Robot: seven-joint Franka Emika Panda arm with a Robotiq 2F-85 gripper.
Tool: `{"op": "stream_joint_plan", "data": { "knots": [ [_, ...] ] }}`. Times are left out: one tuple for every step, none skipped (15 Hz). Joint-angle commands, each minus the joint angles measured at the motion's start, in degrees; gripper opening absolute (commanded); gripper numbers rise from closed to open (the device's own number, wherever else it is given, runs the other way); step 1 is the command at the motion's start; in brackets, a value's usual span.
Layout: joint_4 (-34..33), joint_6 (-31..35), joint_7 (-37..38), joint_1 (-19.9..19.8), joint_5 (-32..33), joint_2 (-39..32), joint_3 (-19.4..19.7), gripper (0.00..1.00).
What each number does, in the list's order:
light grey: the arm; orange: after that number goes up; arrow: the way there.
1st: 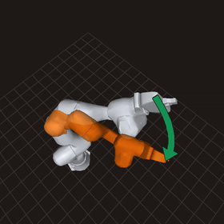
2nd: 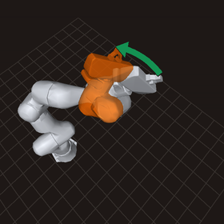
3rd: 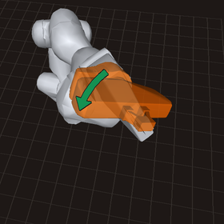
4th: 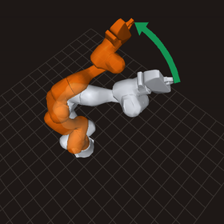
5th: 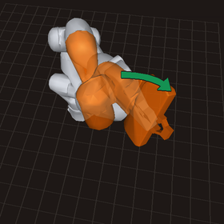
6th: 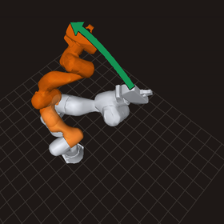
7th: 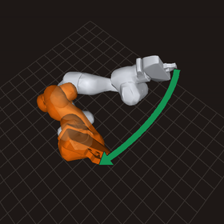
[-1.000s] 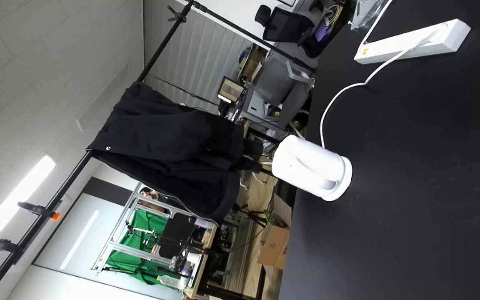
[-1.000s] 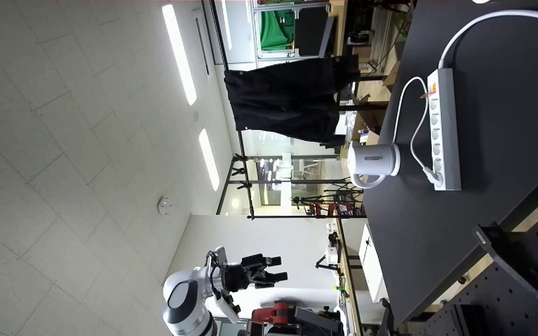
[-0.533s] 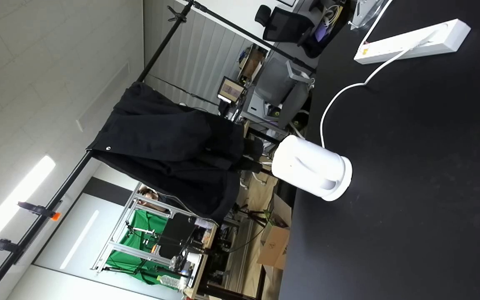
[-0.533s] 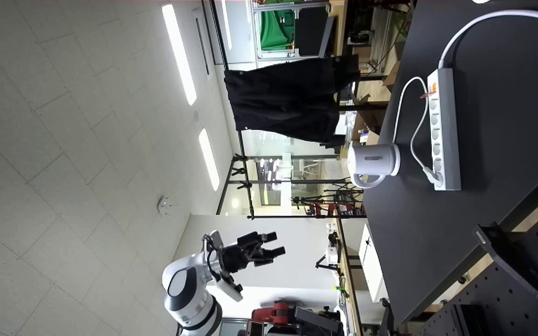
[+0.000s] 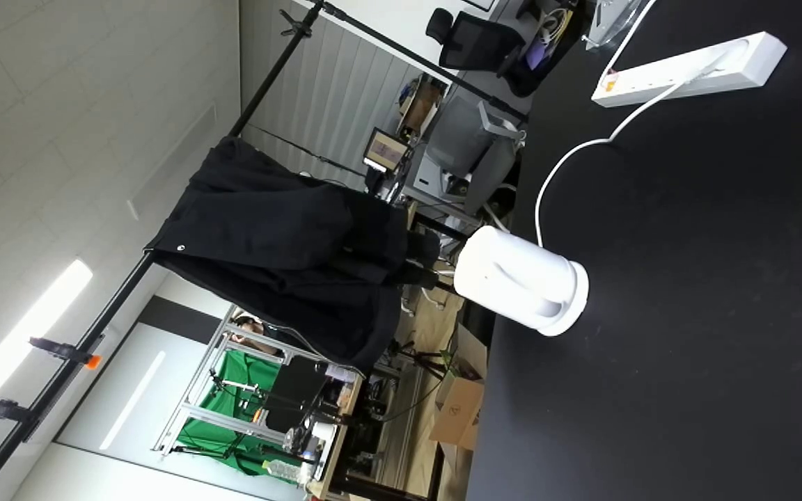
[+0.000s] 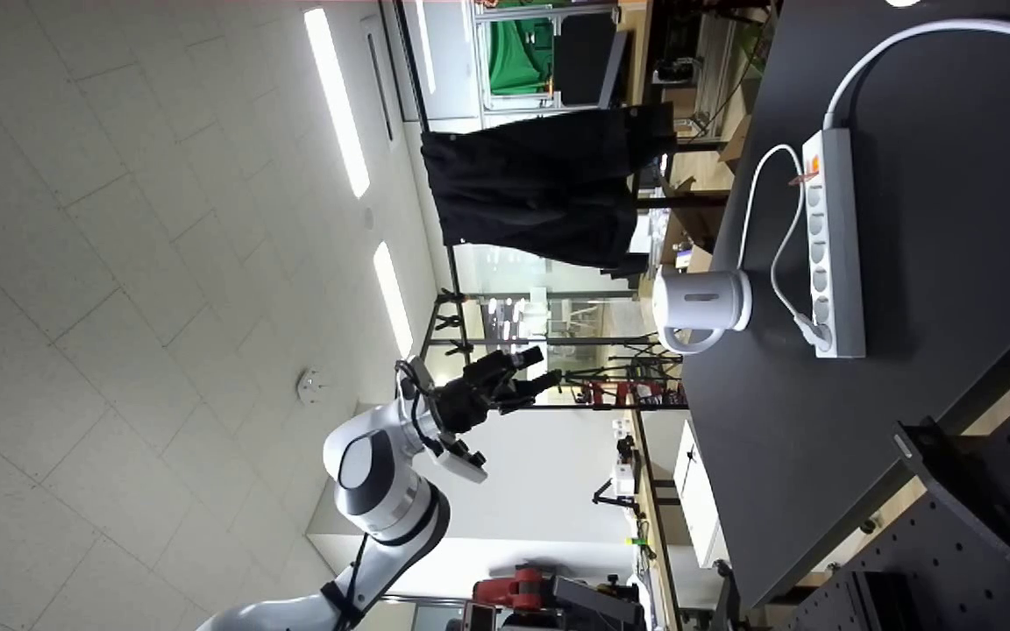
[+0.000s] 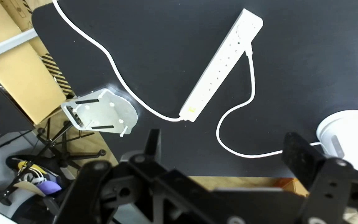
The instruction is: Switch off the extension cord
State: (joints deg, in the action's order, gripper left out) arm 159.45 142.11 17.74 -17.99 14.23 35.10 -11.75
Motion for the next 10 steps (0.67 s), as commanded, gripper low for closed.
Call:
{"op": "stream_joint_plan", "data": {
  "knots": [
    [-0.15, -0.36, 0.77, 1.63, 1.25, -0.63, 1.75, 1.00],
    [-0.15, -0.41, 0.73, 2.06, 1.19, -0.56, 1.80, 1.00],
    [-0.15, -0.55, 0.71, 2.49, 1.13, -0.16, 1.71, 1.00],
    [-0.15, -0.62, 0.68, 2.79, 1.08, 0.23, 1.64, 1.00],
    [-0.15, -0.64, 0.67, 2.90, 1.06, 0.45, 1.61, 1.00],
    [-0.14, -0.66, 0.66, 2.91, 1.05, 0.58, 1.60, 1.00],
    [-0.13, -0.67, 0.66, 2.91, 1.05, 0.65, 1.60, 1.00],
    [-0.13, -0.68, 0.66, 2.91, 1.05, 0.64, 1.60, 1.00],
    [-0.12, -0.68, 0.66, 2.91, 1.05, 0.65, 1.60, 1.00],
    [-0.12, -0.68, 0.66, 2.91, 1.05, 0.66, 1.60, 1.00]
  ]
}}
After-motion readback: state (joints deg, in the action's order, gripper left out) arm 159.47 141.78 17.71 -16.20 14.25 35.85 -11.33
